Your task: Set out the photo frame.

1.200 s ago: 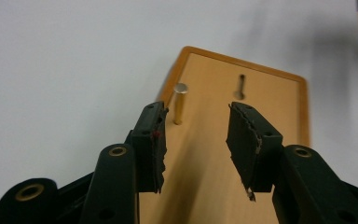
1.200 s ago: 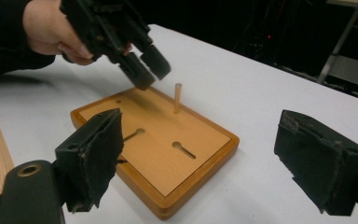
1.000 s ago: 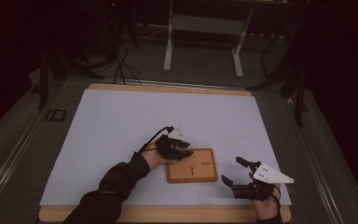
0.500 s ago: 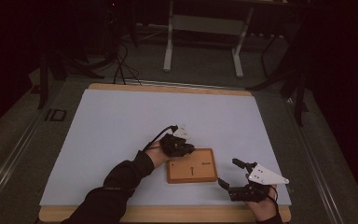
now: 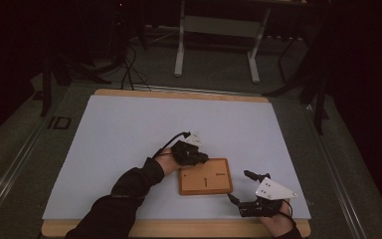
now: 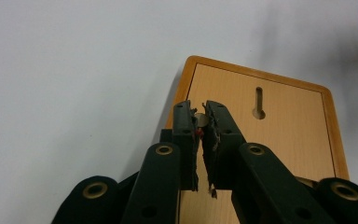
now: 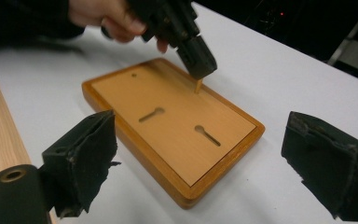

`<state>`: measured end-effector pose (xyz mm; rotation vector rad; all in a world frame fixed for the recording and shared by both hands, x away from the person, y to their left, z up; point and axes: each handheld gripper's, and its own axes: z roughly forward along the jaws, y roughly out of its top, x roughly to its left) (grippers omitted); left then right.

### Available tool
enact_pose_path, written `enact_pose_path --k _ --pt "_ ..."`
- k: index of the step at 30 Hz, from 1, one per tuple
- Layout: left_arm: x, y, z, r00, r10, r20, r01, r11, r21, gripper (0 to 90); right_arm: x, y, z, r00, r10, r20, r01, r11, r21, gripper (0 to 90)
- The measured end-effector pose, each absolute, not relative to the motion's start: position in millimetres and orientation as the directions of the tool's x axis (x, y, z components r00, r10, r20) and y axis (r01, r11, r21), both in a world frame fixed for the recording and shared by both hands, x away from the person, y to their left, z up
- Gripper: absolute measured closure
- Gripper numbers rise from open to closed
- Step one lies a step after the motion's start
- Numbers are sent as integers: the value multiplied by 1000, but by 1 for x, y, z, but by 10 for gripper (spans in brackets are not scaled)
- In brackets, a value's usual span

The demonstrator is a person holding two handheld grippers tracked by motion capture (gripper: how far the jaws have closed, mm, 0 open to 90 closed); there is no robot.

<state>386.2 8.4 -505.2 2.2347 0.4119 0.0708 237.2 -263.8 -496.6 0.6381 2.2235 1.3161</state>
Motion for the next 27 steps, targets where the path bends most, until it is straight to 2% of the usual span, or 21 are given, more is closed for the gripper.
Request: enact_pose_path --k 1,4,6,7,11,12,13,14,20,27 --pt "388 9 -505 944 315 -100 277 -588 760 840 233 -258 -495 -776 582 -244 97 492 865 122" --pt "391 9 -505 945 306 -112 282 -595 753 841 229 -250 -498 -782 522 -340 40 587 809 150" --pt "391 8 -504 948 299 -106 275 -606 747 841 228 -247 -499 -782 502 -371 29 623 782 151" --pt "392 8 -504 948 298 -109 276 -605 747 841 225 -242 -504 -778 469 -419 9 675 737 200" --pt "394 10 -505 945 299 -134 294 -592 751 840 222 -235 -512 -767 412 -491 -27 745 667 246" --pt "398 11 -506 942 295 -160 310 -581 753 840 222 -233 -514 -760 389 -521 -40 771 635 265" --pt "400 12 -506 942 291 -169 314 -578 753 840 219 -228 -521 -716 327 -617 -82 838 540 281" --pt "401 12 -506 940 291 -176 319 -575 753 841 219 -227 -523 -697 305 -649 -97 856 507 304" --pt "406 13 -506 939 278 -202 332 -577 746 842 225 -222 -530 -681 224 -698 -129 901 415 423" --pt "407 12 -505 941 270 -206 330 -585 740 842 222 -213 -540 -573 94 -814 -194 950 246 506"
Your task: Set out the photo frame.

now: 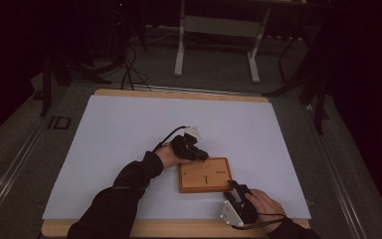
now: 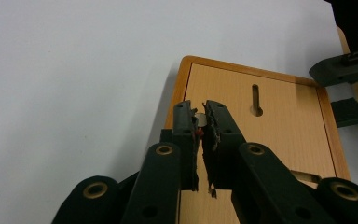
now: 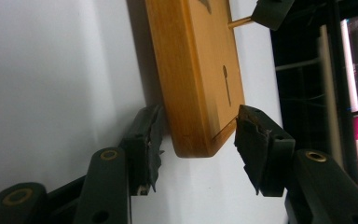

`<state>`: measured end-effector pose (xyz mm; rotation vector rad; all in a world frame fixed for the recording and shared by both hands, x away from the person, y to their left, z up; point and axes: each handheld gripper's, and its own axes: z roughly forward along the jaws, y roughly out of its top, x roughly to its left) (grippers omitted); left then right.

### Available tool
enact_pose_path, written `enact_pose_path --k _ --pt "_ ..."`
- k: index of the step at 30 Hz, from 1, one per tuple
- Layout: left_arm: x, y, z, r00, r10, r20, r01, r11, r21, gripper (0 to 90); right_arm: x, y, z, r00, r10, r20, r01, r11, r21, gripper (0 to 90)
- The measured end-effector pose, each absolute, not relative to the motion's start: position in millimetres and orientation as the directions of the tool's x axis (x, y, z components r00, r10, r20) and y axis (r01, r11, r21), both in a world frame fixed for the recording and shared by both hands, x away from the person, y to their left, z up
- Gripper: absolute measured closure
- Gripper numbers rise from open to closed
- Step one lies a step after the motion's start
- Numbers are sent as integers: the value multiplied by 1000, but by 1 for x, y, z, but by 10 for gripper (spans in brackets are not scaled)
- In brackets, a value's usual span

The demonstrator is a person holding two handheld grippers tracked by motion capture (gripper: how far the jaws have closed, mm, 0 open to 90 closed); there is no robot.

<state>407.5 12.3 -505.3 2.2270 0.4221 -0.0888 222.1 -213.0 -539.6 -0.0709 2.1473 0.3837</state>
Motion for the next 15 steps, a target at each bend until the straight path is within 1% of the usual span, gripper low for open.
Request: enact_pose_path --k 2,4,6,7,11,13,15 --pt "407 12 -505 942 268 -205 328 -589 739 841 221 -211 -544 -537 43 -843 -228 954 194 525" --pt "408 12 -505 940 270 -210 334 -588 737 841 219 -210 -547 -499 0 -867 -261 954 150 570" --pt "408 12 -505 940 270 -209 333 -588 737 841 218 -209 -549 -487 -26 -873 -273 954 124 579" --pt "408 12 -505 941 267 -210 331 -590 736 840 217 -209 -551 -474 -35 -880 -275 955 111 604" --pt "408 12 -505 941 264 -211 331 -590 737 840 218 -208 -553 -458 -64 -887 -290 953 81 621" --pt "408 12 -505 941 265 -212 332 -590 736 840 218 -208 -555 -445 -85 -892 -299 952 58 655" --pt "408 11 -505 941 263 -213 332 -594 733 838 218 -208 -557 -439 -97 -893 -304 952 46 657"
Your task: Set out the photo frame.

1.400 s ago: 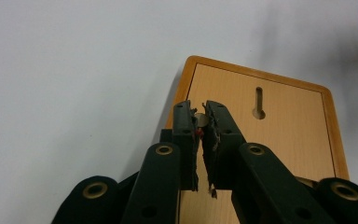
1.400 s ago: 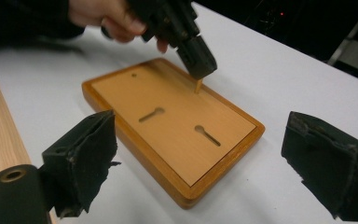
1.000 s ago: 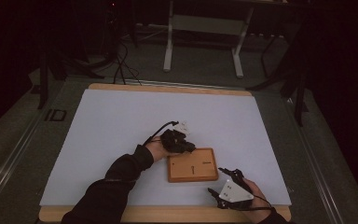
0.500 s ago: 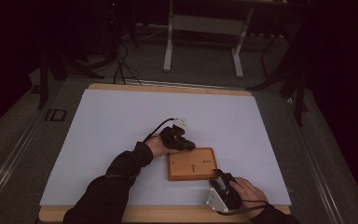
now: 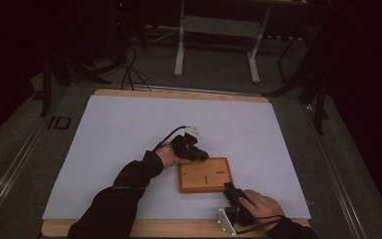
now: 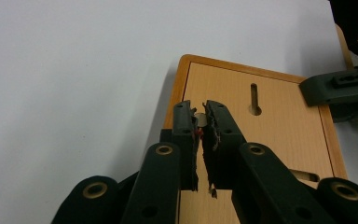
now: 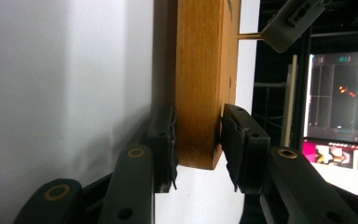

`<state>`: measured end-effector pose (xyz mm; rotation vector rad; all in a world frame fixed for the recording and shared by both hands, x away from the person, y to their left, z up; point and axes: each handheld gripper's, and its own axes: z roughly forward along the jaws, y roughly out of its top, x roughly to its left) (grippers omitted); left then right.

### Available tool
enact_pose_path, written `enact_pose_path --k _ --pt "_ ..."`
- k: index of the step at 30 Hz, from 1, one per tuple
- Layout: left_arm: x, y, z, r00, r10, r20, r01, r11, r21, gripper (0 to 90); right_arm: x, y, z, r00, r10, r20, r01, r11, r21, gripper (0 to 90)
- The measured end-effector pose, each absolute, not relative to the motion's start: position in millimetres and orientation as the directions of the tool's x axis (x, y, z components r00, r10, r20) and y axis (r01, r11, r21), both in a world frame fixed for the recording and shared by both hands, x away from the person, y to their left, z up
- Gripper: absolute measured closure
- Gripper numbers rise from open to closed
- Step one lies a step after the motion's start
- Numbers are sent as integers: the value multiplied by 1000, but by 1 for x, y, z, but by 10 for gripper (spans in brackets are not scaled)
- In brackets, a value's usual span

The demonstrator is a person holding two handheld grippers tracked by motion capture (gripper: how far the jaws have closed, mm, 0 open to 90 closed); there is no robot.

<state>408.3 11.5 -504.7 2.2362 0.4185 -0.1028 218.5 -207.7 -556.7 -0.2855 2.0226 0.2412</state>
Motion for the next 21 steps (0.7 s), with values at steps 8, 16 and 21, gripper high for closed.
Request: enact_pose_path --k 8,16,21 --pt "410 11 -504 942 267 -206 329 -597 732 840 218 -209 -555 -426 -102 -899 -307 951 38 678" --pt "411 10 -501 944 270 -192 322 -614 720 795 219 -209 -550 -436 -94 -895 -310 949 51 683" --pt "406 16 -495 941 289 -173 318 -593 739 567 220 -209 -547 -450 -89 -889 -312 948 62 682"
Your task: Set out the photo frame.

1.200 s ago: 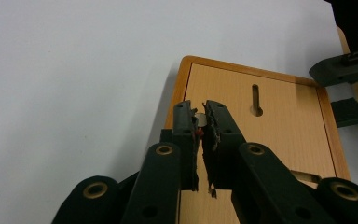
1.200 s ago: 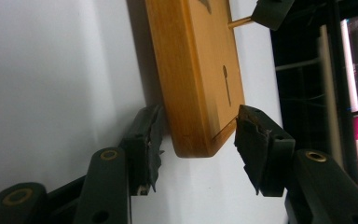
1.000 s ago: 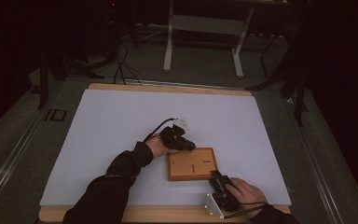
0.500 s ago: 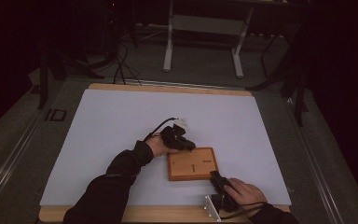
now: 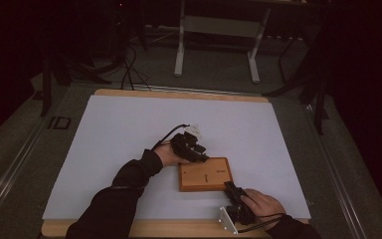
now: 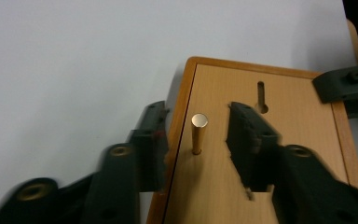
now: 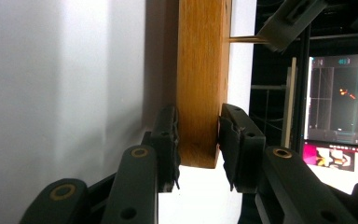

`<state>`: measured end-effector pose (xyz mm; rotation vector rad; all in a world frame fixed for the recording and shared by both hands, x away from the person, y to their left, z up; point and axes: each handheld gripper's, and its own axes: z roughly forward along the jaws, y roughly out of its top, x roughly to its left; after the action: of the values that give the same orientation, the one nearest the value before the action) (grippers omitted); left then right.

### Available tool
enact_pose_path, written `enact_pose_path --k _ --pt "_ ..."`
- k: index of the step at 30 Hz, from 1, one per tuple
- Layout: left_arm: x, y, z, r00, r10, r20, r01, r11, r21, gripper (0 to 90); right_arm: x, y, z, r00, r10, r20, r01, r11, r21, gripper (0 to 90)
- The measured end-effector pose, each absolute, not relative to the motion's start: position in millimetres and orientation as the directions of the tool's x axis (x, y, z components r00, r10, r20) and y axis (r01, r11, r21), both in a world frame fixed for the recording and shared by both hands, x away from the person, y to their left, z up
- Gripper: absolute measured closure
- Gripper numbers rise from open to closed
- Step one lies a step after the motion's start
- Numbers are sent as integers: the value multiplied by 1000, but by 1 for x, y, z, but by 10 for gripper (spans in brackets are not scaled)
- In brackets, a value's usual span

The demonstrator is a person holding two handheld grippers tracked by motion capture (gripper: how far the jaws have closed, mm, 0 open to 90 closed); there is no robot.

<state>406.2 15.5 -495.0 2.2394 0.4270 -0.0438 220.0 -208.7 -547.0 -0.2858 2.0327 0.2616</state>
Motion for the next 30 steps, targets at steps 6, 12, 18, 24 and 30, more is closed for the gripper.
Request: enact_pose_path --k 6,12,18,24,30 --pt "396 30 -485 938 316 -141 306 -570 762 385 222 -209 -539 -484 -72 -872 -312 945 95 683" --pt "386 47 -481 935 328 -131 302 -548 780 188 225 -209 -531 -515 -68 -855 -313 943 114 682" --pt "370 62 -477 933 352 -79 272 -543 795 147 229 -209 -524 -540 -69 -839 -312 942 124 684" --pt "355 83 -473 924 379 -47 256 -523 813 146 234 -210 -513 -581 -73 -811 -320 936 145 683" --pt "338 101 -465 923 384 -29 242 -520 819 146 242 -209 -500 -636 -71 -769 -305 938 166 683"
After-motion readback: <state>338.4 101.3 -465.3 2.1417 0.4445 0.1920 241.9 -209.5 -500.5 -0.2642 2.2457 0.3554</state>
